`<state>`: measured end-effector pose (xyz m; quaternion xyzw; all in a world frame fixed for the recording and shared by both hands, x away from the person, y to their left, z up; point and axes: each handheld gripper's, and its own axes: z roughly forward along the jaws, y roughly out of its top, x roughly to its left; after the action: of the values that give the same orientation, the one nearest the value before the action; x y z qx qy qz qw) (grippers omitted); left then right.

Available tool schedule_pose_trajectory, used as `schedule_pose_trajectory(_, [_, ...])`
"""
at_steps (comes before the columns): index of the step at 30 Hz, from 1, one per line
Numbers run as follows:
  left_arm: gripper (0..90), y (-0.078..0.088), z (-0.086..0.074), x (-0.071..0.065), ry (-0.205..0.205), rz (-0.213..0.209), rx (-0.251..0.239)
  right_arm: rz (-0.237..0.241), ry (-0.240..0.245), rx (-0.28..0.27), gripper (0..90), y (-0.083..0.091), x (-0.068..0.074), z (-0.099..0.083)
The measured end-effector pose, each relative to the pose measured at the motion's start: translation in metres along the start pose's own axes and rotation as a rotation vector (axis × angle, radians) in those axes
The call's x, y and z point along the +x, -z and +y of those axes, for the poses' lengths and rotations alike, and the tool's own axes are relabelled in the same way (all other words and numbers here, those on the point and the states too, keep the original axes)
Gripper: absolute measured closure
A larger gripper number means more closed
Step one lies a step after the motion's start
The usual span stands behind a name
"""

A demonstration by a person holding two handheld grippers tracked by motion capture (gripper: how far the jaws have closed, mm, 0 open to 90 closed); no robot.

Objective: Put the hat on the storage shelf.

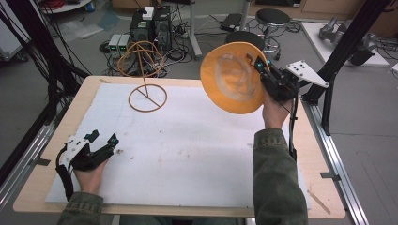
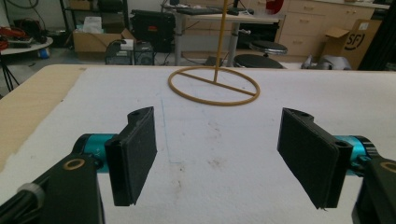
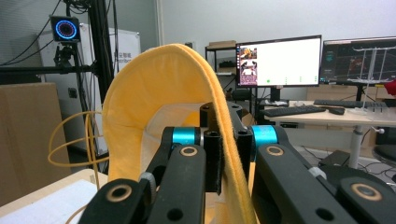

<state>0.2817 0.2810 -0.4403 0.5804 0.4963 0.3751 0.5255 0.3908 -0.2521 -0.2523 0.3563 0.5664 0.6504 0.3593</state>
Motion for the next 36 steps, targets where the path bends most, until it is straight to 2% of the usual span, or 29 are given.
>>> schedule_pose_trajectory(11, [28.3, 0.001, 0.0, -0.001, 0.022, -0.016, -0.021, 0.007, 0.04, 0.027, 87.0, -0.038, 0.024, 0.005])
schedule_pose_trajectory(21, [28.3, 0.001, 0.001, 0.002, 0.033, -0.012, -0.032, -0.016, 0.06, 0.043, 87.0, -0.077, 0.046, 0.007])
schedule_pose_trajectory(22, [28.3, 0.001, 0.001, 0.002, 0.033, -0.012, -0.032, -0.016, 0.06, 0.043, 87.0, -0.077, 0.046, 0.007])
schedule_pose_trajectory(27, [28.3, 0.002, 0.001, 0.004, 0.044, -0.007, -0.036, -0.041, 0.071, 0.054, 87.0, -0.102, 0.058, 0.008])
schedule_pose_trajectory(33, [28.4, 0.001, 0.001, 0.005, 0.044, -0.007, -0.041, -0.069, 0.071, 0.067, 87.0, -0.121, 0.064, 0.009])
schedule_pose_trajectory(34, [28.5, 0.001, 0.0, 0.005, 0.049, -0.006, -0.046, -0.082, 0.081, 0.06, 87.0, -0.127, 0.067, 0.01])
schedule_pose_trajectory(36, [28.5, 0.001, 0.0, 0.007, 0.047, -0.006, -0.042, -0.087, 0.068, 0.051, 87.0, -0.132, 0.069, 0.01])
